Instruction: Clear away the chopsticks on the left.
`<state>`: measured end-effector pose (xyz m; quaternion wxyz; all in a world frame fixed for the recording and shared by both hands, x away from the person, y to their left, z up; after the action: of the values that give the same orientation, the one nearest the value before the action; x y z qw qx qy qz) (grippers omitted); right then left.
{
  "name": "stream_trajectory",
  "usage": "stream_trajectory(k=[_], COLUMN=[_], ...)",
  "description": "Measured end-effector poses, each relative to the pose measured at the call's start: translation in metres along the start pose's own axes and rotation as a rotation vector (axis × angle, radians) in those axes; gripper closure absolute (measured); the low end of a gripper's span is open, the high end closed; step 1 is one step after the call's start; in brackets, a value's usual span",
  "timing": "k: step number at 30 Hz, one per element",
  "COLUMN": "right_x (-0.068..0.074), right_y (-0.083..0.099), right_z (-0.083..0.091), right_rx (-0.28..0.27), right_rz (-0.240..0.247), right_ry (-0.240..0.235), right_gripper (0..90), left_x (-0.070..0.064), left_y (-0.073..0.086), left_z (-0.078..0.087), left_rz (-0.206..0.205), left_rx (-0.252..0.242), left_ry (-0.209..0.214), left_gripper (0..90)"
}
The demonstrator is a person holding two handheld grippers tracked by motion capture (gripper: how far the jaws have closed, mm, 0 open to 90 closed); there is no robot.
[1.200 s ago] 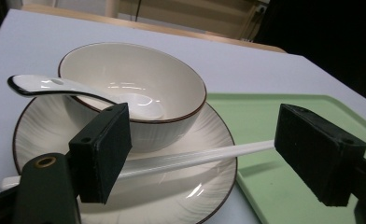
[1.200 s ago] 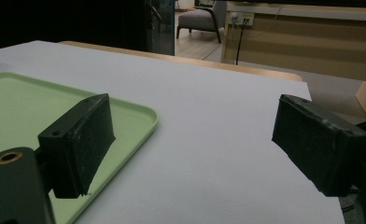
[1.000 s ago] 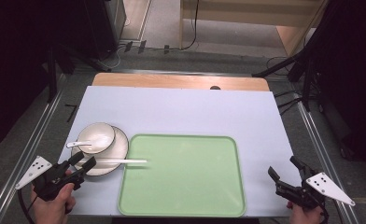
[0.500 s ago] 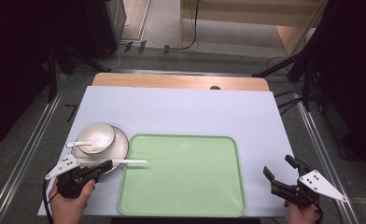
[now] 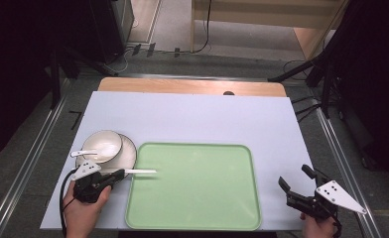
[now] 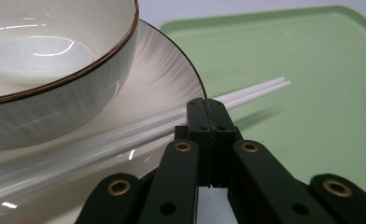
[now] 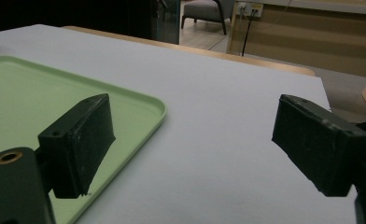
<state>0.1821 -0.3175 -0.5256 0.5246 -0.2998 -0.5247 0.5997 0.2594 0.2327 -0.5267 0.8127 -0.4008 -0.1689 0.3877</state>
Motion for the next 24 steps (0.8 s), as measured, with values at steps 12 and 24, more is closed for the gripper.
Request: stream_trajectory(k=[12, 24], right_x=[0.001, 0.001], right_y=[0.0, 0.001], right_z=[-0.001, -0.001], right_rx=[0.005, 0.013], right_rz=[-0.003, 0.001], right_ry=[0.003, 0.002], right_gripper=[13.0, 13.0], left_x=[0.001, 0.002], left_y=[-0.014, -0.026], left_z=[-0.024, -0.033], left_rz=[-0.028, -0.019], left_rx=[0.063, 0.071], left_ry=[-0.069, -0.097], left_gripper=[90.0, 90.0])
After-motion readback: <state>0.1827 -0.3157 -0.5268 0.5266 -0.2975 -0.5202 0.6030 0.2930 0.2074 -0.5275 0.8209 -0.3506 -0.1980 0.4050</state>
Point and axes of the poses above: each handheld gripper's, and its own axes: z roughly backward along the jaws, y roughly out of its underside, x roughly to its left, the point moved 4 cm from there along -z, roughly forward along the jaws, and after that the axes turned 11 degrees about -z, right-handed, at the moved point
